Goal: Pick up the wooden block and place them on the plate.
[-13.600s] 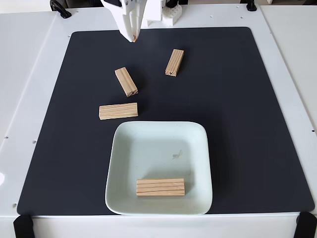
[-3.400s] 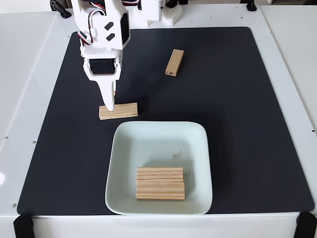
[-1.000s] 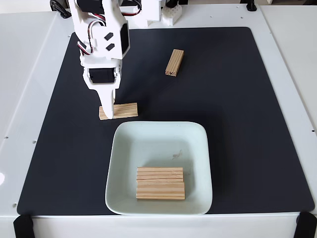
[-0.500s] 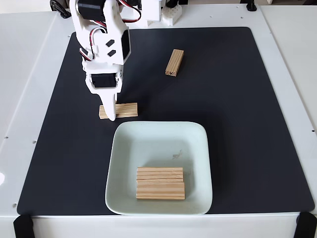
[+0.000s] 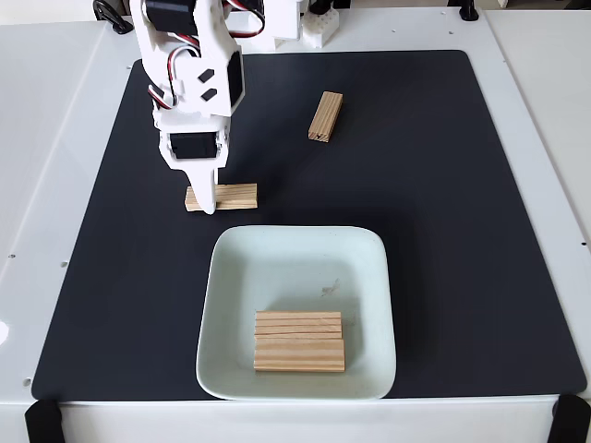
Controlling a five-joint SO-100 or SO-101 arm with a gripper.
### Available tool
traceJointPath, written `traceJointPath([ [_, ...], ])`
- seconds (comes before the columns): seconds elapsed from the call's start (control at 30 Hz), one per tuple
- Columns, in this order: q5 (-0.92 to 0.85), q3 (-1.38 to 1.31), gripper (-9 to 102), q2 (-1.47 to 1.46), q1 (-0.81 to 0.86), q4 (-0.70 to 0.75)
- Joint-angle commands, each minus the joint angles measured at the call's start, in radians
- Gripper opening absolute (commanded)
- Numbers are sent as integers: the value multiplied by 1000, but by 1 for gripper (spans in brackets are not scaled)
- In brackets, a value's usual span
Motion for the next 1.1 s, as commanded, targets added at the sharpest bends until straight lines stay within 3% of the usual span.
traceJointPath([
  [0.0,5,25,0,186,-37,-11],
  [0.27,11,149,0,471,-138,-12],
  [0.37,92,123,0,462,-172,-29],
  [0.63,270,-138,0,221,-235,-210],
  [1.07,374,-744,0,-328,-245,-224],
])
